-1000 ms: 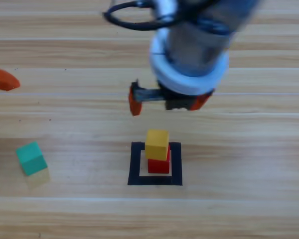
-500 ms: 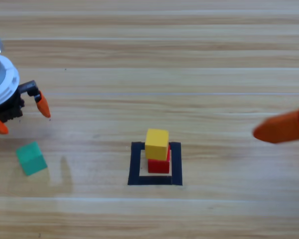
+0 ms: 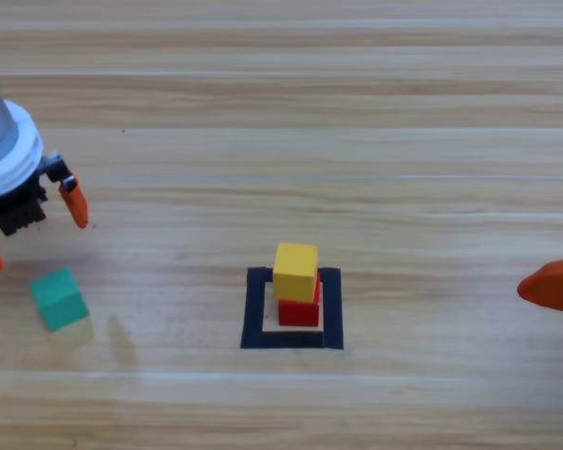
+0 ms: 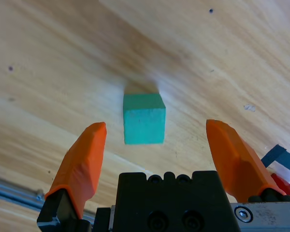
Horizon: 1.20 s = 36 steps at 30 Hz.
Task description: Stack the blocks in the rectangular block: red at the bottom, yellow in the middle, green on top
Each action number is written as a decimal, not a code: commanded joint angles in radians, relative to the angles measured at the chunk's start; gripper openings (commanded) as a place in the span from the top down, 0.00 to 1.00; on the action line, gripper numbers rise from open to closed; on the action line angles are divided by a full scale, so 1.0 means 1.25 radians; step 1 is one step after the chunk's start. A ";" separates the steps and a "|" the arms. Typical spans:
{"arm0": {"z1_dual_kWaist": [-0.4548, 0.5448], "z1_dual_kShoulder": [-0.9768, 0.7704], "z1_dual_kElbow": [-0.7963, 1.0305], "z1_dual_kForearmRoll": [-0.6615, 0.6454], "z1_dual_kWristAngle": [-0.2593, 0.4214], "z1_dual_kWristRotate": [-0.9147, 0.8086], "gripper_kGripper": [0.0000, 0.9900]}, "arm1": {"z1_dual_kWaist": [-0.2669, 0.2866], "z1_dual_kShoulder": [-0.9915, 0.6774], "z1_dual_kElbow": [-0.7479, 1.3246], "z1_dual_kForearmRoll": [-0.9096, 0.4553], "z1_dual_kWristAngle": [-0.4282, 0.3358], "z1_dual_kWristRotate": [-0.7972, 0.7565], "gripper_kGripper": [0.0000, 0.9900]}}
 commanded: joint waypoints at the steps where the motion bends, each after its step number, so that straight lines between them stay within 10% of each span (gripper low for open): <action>1: -0.044 0.049 0.012 0.012 0.002 -0.042 0.10 | -0.045 -0.022 0.028 -0.007 0.026 -0.021 0.00; 36: -0.036 0.136 0.143 -0.185 -0.041 -0.001 0.14 | -0.046 -0.041 0.068 -0.058 -0.027 -0.065 0.00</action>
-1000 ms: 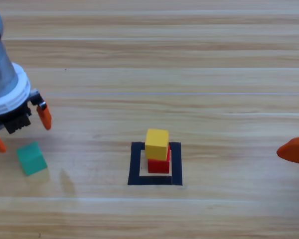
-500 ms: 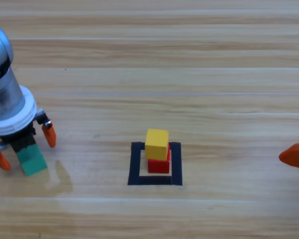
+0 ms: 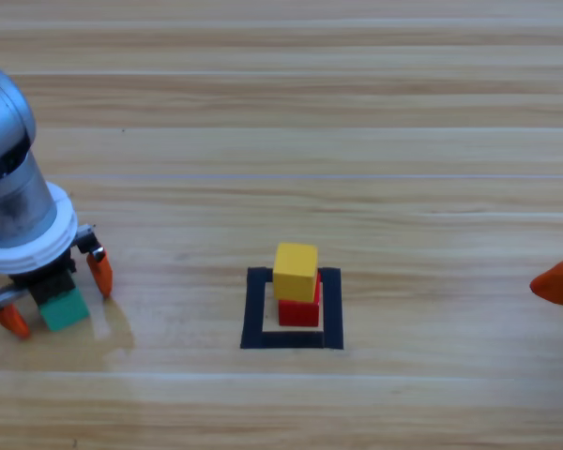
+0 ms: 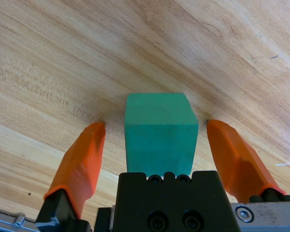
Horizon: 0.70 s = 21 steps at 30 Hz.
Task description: Stack the blocks in the rectangular block: red at the bottom, yellow in the middle, green on top
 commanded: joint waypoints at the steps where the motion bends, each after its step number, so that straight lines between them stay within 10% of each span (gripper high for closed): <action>1: -0.007 0.044 0.008 -0.027 -0.009 0.019 0.16 | -0.018 -0.019 0.027 -0.015 -0.016 0.002 0.00; 7: 0.000 0.061 0.008 -0.044 -0.013 0.042 0.30 | -0.018 -0.013 0.028 -0.015 -0.016 0.002 0.00; 16: 0.026 0.065 -0.035 -0.022 -0.004 0.147 0.86 | -0.017 -0.008 0.028 -0.015 -0.017 0.002 0.00; 21: 0.021 0.058 -0.190 0.097 0.002 0.303 0.89 | -0.017 -0.008 0.027 -0.015 -0.019 0.004 0.00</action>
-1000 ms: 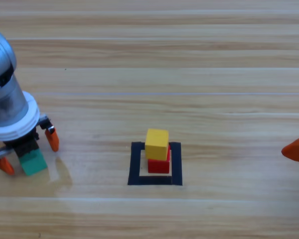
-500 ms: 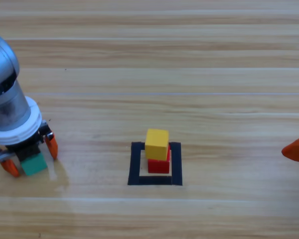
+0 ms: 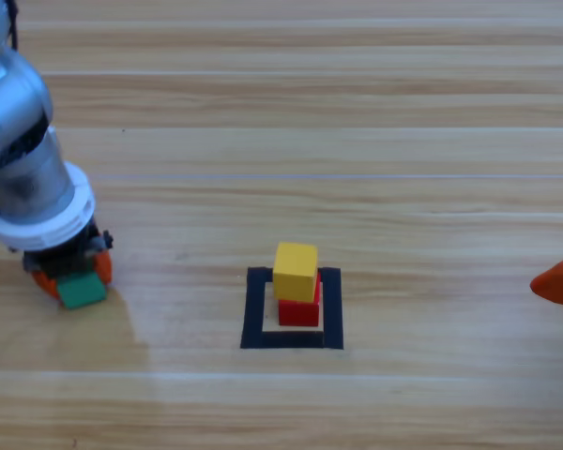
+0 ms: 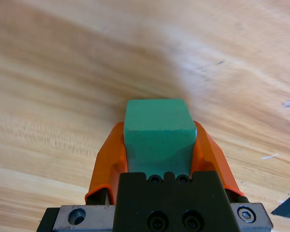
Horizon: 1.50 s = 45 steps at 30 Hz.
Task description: Stack the blocks in the rectangular block: red at the bottom, yellow in the middle, green on top
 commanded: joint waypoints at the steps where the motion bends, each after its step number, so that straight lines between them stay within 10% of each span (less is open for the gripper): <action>1: 0.014 0.025 -0.165 0.118 0.011 0.148 0.89 | -0.017 -0.008 0.027 -0.015 -0.018 0.004 0.00; 21: -0.232 0.046 -0.466 0.336 -0.071 0.603 1.00 | -0.017 -0.003 0.025 -0.015 -0.019 0.005 0.00; 34: -0.345 0.274 -0.843 0.571 -0.008 0.376 1.00 | -0.017 -0.002 0.027 -0.015 -0.020 0.004 0.00; 45: -0.367 0.256 -0.861 0.580 0.014 0.182 1.00 | -0.017 0.000 0.027 -0.015 -0.020 0.004 0.00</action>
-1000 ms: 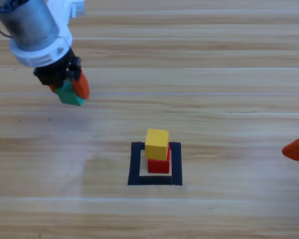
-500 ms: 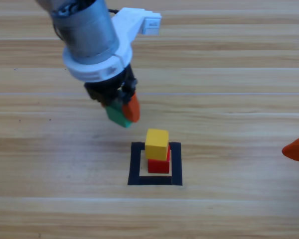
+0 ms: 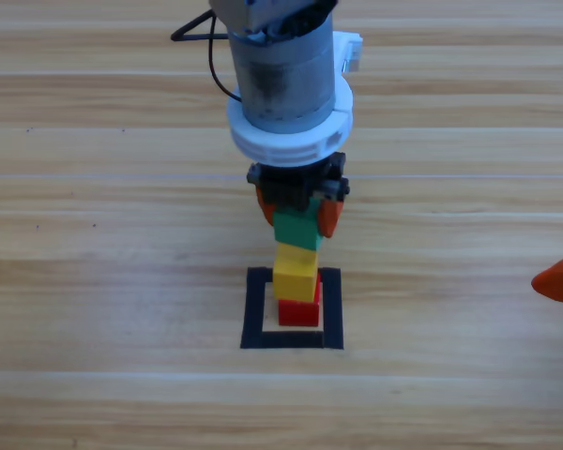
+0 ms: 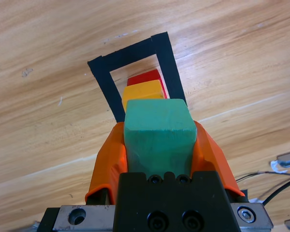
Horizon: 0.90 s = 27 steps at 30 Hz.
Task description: Stack the blocks in the rectangular block: red at the bottom, yellow in the middle, green on top
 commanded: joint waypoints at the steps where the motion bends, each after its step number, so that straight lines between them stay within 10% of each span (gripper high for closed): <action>1: -0.019 0.003 0.005 0.007 0.027 -0.053 1.00 | -0.017 0.002 0.027 -0.015 -0.012 0.002 0.00; 27: -0.061 -0.038 0.042 0.004 0.059 -0.254 1.00 | -0.017 0.011 0.025 -0.015 -0.012 0.001 0.00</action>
